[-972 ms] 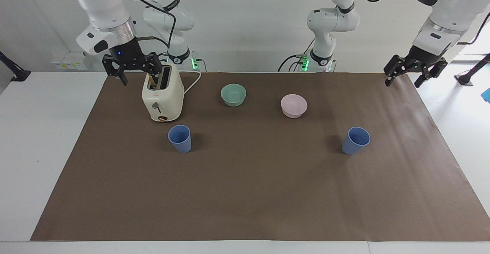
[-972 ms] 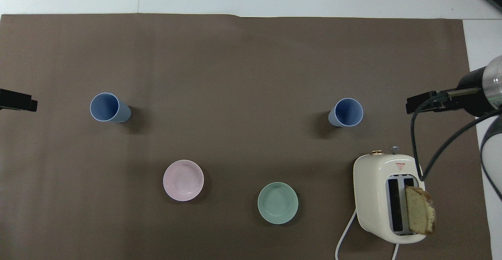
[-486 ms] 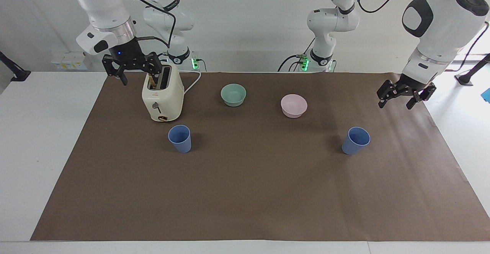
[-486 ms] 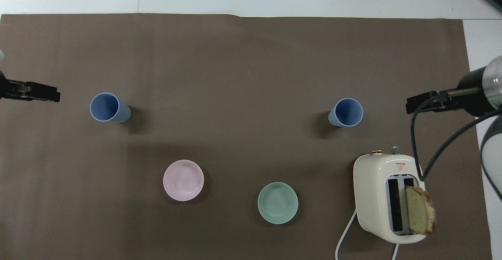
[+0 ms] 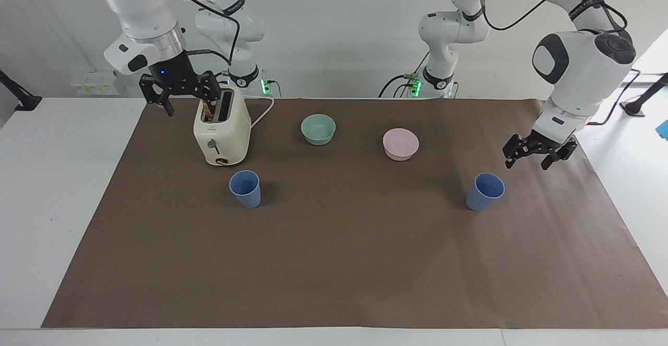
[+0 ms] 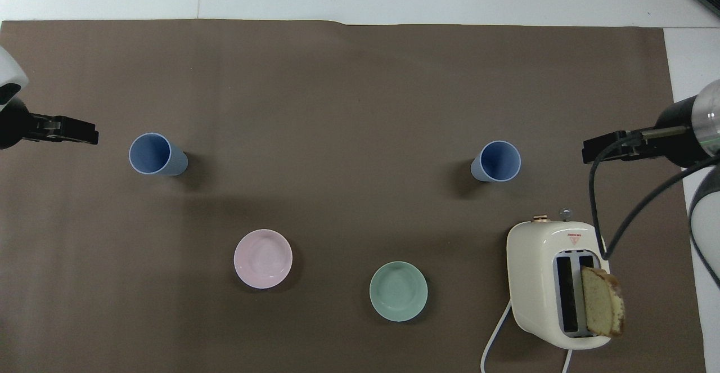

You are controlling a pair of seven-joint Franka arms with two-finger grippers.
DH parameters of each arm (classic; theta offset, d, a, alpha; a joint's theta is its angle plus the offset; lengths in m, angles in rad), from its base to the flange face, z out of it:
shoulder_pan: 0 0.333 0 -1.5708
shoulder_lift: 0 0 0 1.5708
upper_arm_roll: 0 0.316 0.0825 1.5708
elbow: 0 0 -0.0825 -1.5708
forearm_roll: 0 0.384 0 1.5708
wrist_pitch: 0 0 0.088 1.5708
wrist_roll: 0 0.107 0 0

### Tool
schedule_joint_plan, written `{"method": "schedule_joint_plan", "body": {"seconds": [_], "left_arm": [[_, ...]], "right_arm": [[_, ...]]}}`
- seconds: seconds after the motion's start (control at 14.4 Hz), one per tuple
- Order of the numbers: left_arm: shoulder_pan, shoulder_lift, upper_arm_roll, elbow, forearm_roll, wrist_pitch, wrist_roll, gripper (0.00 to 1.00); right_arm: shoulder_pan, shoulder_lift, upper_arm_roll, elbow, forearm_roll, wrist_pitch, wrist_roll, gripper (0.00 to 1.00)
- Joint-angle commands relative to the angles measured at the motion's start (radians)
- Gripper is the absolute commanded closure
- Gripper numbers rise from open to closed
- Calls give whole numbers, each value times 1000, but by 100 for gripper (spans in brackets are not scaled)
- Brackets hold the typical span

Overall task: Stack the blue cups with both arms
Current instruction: 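Reach the left gripper to the nearby blue cup and grasp it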

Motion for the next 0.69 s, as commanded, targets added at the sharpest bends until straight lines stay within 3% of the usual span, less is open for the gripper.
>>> {"method": "schedule_joint_plan", "body": {"seconds": [0.0, 0.35, 0.62], "left_arm": [[6, 55, -5, -22, -12, 83, 9, 0], [4, 112, -5, -27, -46, 143, 5, 0], [-1, 106, -5, -100, -47, 181, 0, 3]], "right_arm": [[-12, -26, 2, -30, 27, 13, -12, 0], [-15, -26, 2, -30, 27, 14, -12, 0], [-15, -26, 3, -32, 27, 8, -16, 0]]}}
